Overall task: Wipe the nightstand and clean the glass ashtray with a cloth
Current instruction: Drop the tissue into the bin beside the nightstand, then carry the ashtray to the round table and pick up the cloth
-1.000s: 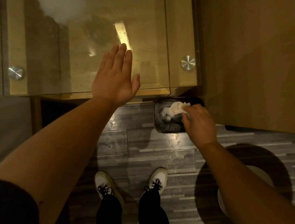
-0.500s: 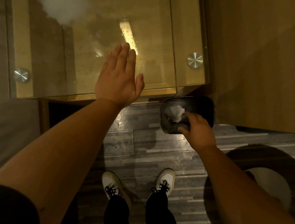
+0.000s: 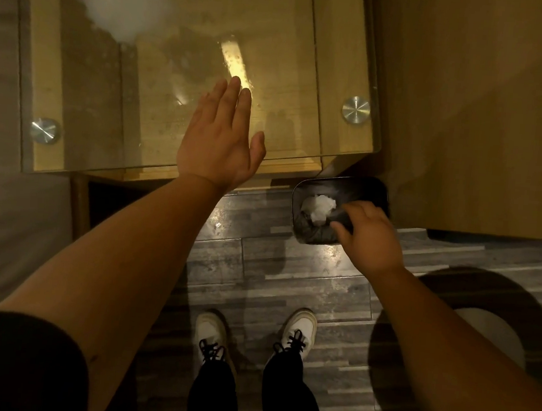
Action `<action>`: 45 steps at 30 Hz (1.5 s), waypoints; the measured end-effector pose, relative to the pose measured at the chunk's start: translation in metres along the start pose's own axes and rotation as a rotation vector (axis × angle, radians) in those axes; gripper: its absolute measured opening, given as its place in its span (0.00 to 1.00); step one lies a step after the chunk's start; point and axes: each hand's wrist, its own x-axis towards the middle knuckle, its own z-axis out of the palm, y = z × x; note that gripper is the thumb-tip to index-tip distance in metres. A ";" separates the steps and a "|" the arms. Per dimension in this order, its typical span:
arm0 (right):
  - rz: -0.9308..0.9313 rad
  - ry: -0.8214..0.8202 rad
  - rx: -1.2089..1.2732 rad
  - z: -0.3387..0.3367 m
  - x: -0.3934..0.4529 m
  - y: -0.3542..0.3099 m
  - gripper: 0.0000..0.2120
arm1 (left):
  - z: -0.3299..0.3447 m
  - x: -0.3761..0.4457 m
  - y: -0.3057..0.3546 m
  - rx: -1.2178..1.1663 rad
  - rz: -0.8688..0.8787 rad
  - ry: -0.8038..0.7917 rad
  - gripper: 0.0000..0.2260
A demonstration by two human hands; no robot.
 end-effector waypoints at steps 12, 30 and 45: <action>-0.217 0.308 -0.168 -0.111 0.009 -0.068 0.22 | -0.050 0.003 0.011 0.052 0.029 -0.162 0.31; -0.189 0.366 -0.308 -0.268 -0.020 -0.252 0.35 | -0.274 -0.033 -0.046 0.047 0.044 0.065 0.35; -0.369 0.293 -0.418 -0.235 0.069 -0.357 0.35 | -0.276 -0.029 -0.179 0.079 -0.165 0.097 0.36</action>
